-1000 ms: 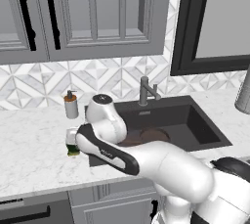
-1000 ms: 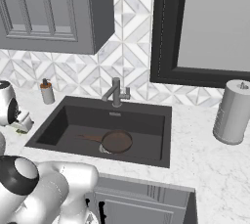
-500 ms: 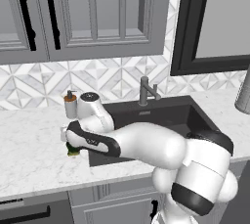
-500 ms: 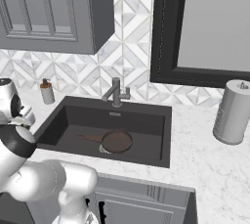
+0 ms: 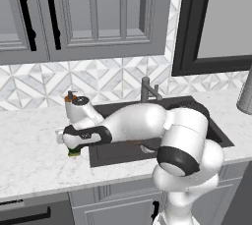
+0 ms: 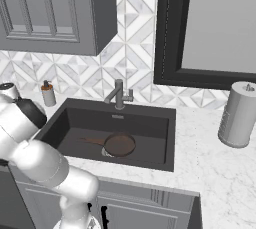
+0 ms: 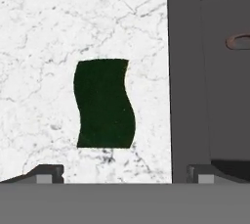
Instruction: Pick the pan and sponge and place them into the sink. Then turn on the water.
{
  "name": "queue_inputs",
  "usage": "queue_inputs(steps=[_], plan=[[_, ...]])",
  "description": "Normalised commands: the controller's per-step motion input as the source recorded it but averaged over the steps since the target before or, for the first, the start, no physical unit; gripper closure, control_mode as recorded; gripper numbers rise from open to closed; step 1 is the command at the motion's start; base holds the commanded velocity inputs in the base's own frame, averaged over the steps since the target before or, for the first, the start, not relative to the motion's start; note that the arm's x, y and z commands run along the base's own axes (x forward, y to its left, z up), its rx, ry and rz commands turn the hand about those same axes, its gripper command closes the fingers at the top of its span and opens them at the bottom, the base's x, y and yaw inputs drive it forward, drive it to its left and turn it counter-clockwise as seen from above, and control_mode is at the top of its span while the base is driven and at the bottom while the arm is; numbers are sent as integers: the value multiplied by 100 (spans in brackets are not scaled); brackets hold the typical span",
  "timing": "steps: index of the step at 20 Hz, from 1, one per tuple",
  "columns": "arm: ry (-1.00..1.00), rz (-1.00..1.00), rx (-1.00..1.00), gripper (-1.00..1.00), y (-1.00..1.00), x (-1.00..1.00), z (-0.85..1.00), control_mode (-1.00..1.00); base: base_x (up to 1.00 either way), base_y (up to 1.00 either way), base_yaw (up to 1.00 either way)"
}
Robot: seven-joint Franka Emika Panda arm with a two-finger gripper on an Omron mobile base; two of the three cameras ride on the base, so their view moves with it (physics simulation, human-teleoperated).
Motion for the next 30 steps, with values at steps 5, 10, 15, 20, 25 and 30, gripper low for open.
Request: queue_inputs(steps=[5,10,15,20,25,30], plan=[[0,0,0,-100,19,26,-24,-100,0,0,0],[0,0,-2,-100,11,23,-22,-100,0,0,0],[0,0,-7,-100,8,18,-34,-100,0,0,0],[-1,0,-7,-100,25,21,-30,-100,0,0,0],[-3,0,-3,-100,29,15,-19,-100,0,0,0],[0,0,-4,100,18,9,-33,-100,0,0,0]])
